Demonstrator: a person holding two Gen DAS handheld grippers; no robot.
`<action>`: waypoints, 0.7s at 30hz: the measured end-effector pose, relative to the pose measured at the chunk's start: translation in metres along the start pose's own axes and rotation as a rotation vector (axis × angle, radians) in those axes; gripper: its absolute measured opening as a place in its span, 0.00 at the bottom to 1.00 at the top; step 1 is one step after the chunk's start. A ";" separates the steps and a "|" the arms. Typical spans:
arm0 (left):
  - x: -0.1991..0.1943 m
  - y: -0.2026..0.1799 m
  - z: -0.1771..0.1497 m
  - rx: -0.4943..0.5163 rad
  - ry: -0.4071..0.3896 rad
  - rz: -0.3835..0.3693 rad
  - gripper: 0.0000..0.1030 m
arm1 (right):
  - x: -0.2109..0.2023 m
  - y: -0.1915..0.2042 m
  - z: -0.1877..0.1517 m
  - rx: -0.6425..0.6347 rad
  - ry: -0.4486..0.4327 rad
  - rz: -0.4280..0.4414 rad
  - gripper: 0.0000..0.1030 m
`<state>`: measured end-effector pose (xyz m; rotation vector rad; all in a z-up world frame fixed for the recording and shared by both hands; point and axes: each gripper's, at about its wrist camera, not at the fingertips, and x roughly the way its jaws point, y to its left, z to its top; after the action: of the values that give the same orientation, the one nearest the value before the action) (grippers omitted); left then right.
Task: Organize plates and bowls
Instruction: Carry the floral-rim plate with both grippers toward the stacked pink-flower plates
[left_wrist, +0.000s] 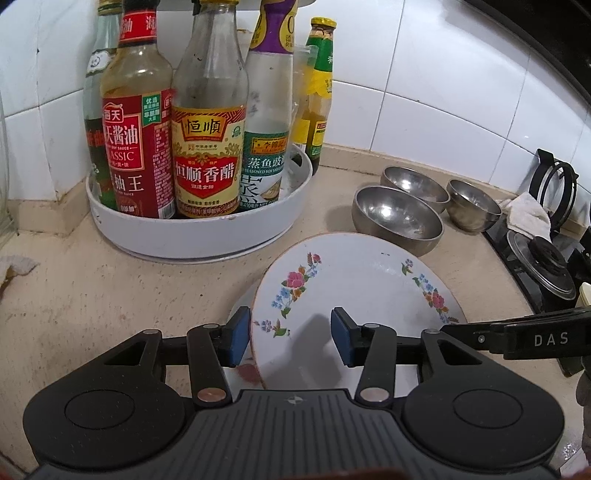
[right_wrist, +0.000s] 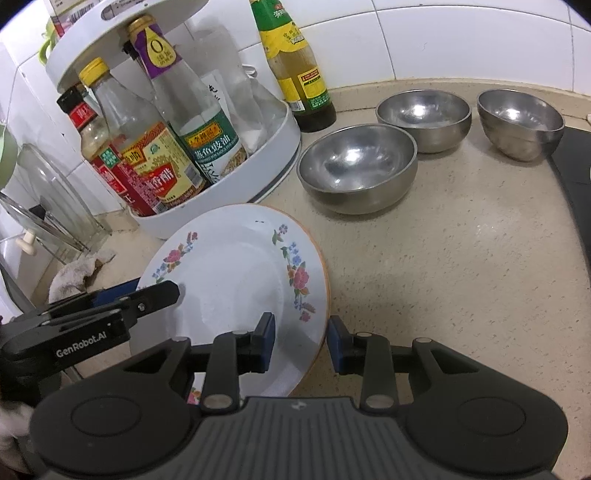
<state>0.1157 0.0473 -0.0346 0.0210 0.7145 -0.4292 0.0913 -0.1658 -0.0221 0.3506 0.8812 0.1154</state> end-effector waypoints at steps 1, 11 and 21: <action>0.001 0.001 0.000 -0.001 0.002 0.000 0.52 | 0.001 0.000 0.000 -0.002 0.001 -0.001 0.30; 0.005 0.002 -0.002 -0.006 0.018 -0.006 0.52 | 0.002 0.002 0.003 -0.007 -0.010 -0.015 0.30; 0.007 0.002 0.000 -0.003 0.022 -0.006 0.52 | 0.003 0.002 0.003 -0.001 -0.007 -0.019 0.30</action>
<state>0.1215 0.0466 -0.0392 0.0207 0.7370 -0.4338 0.0957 -0.1641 -0.0219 0.3409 0.8769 0.0971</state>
